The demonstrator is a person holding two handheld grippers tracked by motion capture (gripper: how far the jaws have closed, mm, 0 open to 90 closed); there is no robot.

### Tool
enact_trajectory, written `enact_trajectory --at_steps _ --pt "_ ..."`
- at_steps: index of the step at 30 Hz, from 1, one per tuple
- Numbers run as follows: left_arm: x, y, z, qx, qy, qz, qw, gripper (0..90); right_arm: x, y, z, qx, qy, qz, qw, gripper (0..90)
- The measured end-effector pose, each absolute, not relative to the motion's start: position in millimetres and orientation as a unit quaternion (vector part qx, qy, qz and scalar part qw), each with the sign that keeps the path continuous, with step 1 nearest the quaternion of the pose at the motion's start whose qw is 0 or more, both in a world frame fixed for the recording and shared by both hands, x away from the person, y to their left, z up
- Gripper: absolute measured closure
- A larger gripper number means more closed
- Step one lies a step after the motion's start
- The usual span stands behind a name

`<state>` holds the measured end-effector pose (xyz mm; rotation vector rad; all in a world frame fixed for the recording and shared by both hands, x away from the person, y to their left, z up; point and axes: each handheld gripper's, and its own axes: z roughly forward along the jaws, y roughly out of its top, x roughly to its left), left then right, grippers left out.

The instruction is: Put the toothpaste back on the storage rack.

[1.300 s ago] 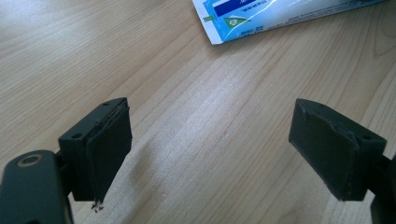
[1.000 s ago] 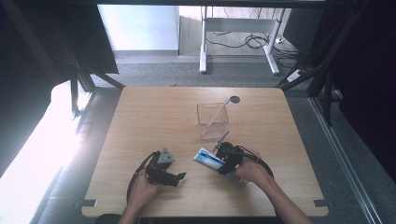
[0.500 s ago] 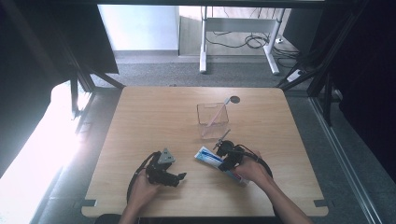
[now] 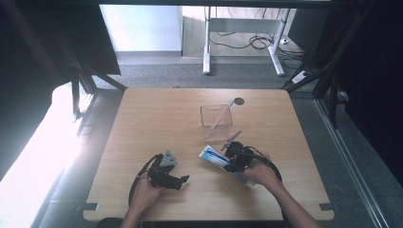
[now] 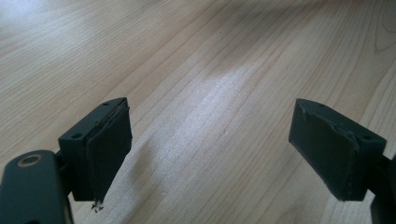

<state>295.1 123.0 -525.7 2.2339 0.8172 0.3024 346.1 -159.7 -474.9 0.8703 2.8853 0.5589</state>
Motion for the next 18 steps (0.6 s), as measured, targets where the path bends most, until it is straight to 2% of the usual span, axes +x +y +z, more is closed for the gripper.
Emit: enact_trajectory --at_steps 8,18 --pt "295.6 127.5 -523.7 0.864 0.322 0.119 0.369 13.5 345.5 -170.3 -460.7 0.293 0.928 0.227 0.032 72.1" --pt "295.8 128.3 -523.8 0.863 0.322 0.120 0.370 13.5 346.4 -184.1 -442.6 0.297 0.914 0.273 0.045 72.4"
